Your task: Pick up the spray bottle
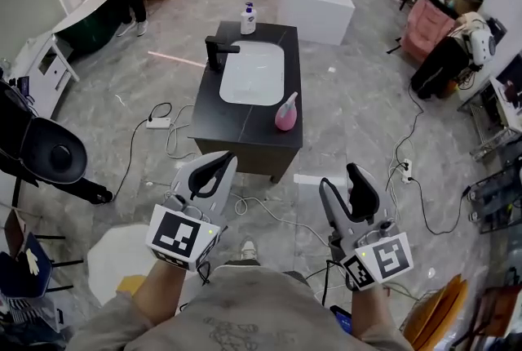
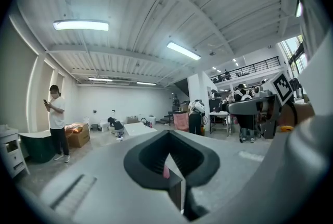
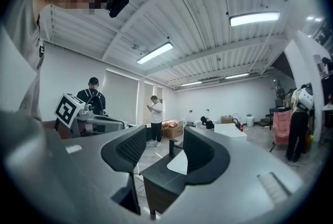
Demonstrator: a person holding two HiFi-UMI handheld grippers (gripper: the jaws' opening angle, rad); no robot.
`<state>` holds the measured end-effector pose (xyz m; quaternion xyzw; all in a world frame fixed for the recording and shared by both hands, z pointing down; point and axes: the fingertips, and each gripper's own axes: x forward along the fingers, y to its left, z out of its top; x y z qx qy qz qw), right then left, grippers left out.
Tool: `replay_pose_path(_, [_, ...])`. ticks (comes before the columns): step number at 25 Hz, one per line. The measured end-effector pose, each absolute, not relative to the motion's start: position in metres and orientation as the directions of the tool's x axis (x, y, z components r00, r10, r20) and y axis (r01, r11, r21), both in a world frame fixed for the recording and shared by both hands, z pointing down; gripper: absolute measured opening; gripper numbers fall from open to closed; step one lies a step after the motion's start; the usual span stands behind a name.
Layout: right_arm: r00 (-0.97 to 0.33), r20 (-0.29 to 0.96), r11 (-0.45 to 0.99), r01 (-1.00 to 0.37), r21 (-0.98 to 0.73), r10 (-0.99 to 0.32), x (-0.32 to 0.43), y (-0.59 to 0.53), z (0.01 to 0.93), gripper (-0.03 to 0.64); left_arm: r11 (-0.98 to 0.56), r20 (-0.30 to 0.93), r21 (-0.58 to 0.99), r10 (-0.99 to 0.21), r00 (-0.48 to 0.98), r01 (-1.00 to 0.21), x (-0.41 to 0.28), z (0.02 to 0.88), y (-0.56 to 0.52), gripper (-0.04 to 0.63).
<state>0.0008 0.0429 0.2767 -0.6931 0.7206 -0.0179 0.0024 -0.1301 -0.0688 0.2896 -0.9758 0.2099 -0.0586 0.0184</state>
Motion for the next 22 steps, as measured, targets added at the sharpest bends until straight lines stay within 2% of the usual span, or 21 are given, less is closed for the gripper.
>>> replay_pose_path(12, [-0.038,0.094,0.037,-0.999,-0.018,-0.995,0.023,-0.017,0.299,0.243,-0.935,0.138,-0.029,-0.355,0.925,-0.354,-0.089,0.315,-0.128,0.001])
replay_pose_path(22, [-0.097,0.080,0.095,-0.995,-0.026,-0.992,0.085,-0.063,0.309,0.244,-0.923,0.158,-0.051,-0.385,0.909,-0.382,-0.033,0.325,-0.157,0.002])
